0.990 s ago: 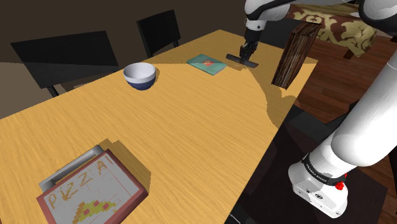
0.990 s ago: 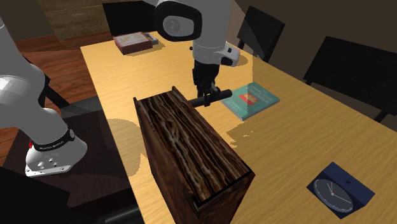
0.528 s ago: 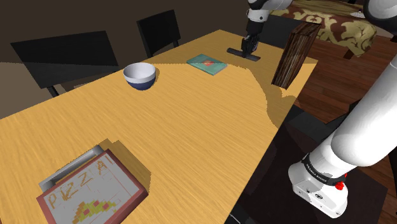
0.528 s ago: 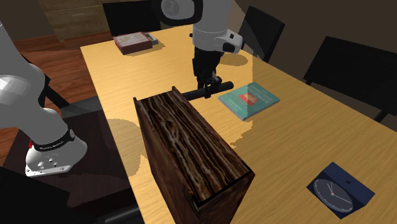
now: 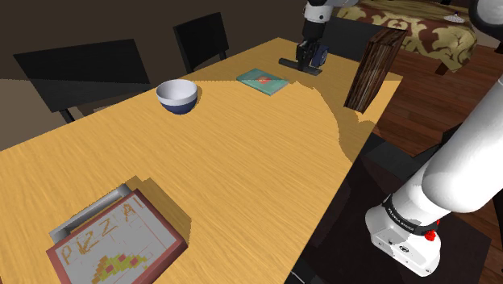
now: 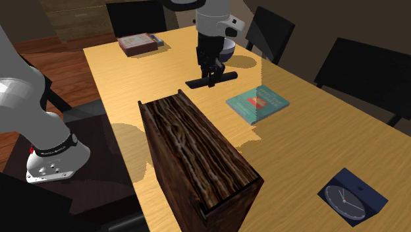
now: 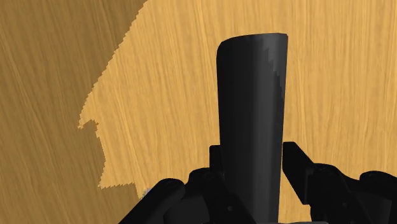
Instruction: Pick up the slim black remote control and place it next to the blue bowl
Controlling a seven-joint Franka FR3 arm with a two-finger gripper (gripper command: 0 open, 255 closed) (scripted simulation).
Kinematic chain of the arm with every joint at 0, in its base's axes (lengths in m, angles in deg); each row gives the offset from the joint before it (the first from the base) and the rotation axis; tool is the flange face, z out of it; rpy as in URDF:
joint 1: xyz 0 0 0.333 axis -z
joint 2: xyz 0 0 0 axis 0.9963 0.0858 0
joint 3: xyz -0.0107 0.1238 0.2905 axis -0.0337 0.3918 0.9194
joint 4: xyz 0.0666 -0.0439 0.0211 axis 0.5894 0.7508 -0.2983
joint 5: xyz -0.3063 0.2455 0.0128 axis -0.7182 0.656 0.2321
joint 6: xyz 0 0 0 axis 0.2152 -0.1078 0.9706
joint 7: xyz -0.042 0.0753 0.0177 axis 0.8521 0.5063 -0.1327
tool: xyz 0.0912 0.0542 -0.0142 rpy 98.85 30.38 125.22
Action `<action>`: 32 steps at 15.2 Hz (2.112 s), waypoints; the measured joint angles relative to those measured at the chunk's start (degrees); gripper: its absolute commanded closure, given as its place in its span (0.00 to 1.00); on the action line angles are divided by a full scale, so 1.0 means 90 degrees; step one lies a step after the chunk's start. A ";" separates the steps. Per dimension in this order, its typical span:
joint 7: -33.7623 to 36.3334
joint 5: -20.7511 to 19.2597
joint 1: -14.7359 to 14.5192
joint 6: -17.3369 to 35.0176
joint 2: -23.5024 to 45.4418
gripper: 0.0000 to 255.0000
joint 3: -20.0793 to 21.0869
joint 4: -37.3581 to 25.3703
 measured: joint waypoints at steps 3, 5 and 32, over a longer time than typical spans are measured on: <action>0.0427 -0.0014 -0.0239 0.0085 -0.0059 1.00 0.0193 0.0107; 0.0721 -0.0013 -0.0400 0.0090 -0.0023 1.00 0.0326 0.0053; 0.3937 -0.0185 -0.2288 -0.0104 0.1872 1.00 0.1592 -0.2299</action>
